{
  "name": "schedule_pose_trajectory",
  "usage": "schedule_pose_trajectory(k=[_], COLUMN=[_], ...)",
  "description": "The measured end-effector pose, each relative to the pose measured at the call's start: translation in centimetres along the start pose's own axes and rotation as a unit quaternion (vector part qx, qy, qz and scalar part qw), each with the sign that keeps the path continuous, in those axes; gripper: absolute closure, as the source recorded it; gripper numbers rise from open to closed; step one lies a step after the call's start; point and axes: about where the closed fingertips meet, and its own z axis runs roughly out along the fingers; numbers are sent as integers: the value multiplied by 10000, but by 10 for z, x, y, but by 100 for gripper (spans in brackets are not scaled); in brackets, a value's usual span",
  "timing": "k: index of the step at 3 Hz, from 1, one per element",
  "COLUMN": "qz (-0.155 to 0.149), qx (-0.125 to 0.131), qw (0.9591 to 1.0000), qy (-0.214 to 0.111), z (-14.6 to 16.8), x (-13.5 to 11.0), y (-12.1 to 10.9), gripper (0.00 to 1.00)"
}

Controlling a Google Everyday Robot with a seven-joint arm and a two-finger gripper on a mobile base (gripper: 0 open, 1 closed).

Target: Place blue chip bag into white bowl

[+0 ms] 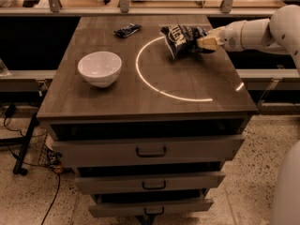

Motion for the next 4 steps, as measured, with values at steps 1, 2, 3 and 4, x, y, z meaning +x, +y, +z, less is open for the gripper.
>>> schedule_pose_trajectory(k=[1, 2, 3, 4], qz=[-462, -462, -606, -1087], qx=[-62, -63, -627, -1301], qw=[9979, 9979, 9948, 9820], qy=[-460, -460, -530, -831], z=[-20, -20, 5, 18], x=[-52, -52, -61, -105], y=[18, 18, 71, 140], gripper=[100, 100, 100, 100])
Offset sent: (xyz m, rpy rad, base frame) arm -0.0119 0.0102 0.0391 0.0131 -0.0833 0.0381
